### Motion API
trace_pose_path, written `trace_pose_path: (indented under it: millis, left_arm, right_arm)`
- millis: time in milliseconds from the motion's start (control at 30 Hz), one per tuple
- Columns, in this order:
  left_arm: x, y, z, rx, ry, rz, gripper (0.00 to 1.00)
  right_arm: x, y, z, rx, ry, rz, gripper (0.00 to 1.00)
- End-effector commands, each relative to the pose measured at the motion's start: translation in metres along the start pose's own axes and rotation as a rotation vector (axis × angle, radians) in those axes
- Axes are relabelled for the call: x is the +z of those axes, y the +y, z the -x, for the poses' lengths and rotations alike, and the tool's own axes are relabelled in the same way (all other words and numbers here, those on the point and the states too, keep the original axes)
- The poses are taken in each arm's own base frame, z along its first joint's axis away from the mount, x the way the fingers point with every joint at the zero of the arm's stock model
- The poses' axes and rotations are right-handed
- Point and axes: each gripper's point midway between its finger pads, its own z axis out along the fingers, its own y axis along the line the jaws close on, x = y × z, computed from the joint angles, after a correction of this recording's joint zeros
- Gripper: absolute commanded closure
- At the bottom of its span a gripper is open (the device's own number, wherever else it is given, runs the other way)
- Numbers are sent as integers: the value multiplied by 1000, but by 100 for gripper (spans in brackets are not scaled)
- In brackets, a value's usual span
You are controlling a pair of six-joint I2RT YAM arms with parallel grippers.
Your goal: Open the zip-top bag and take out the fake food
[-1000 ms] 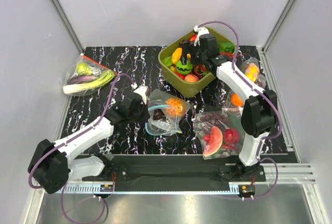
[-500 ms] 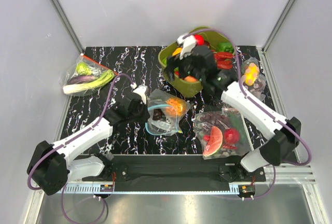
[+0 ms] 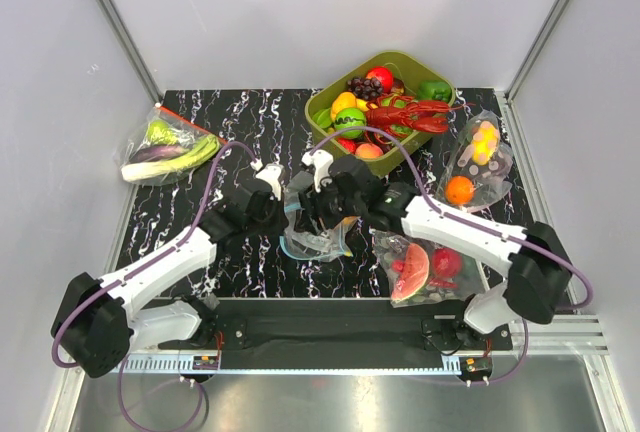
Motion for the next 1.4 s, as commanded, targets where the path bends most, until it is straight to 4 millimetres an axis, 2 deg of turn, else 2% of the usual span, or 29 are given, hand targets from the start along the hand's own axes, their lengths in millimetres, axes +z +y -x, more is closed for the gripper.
trace_pose_path:
  millis: [0,167,200,300,467,633,667,767,1000,1200,1233,1367]
  left_arm:
    - [2,-3,14,-5,-53,-3,100]
    - [2,1,13,-10,-55,22,100]
    - [2,2,13,-9,-59,25,100]
    - [1,2,15,-10,-62,28,100]
    - [2,1,13,-6,-53,22,100]
    - [3,-1,12,-7,-44,9,100]
    - [3,-1,11,-6,-41,11,100]
    - [3,-2,10,-5,-36,3,100]
    - [2,-3,9,-3,-32,-2,100]
    - [2,-7,8,-5,-25,-24,100]
    - [2,-8,8,-4,-24,-28,100]
    - [2,-7,8,-5,-21,-27,100]
  right_arm:
    - [16,6,-2,37,-6,26,40]
    - [45,-6,-17,32,30,-3,40]
    - [56,-14,-25,41,50,-32,39]
    - [71,-29,-35,69,51,-99,39]
    - [82,-52,-33,90,-2,-220,36]
    - [87,-66,-32,119,-43,-290,32]
    - [90,-65,-27,118,-69,-286,31]
    - [99,-71,-30,111,-69,-293,29]
    - [119,-83,-46,82,-57,-316,22]
    - [138,-80,-48,44,-76,-258,16]
    - [141,-77,-43,39,-102,-241,15]
    - [150,-75,-42,28,-134,-210,14]
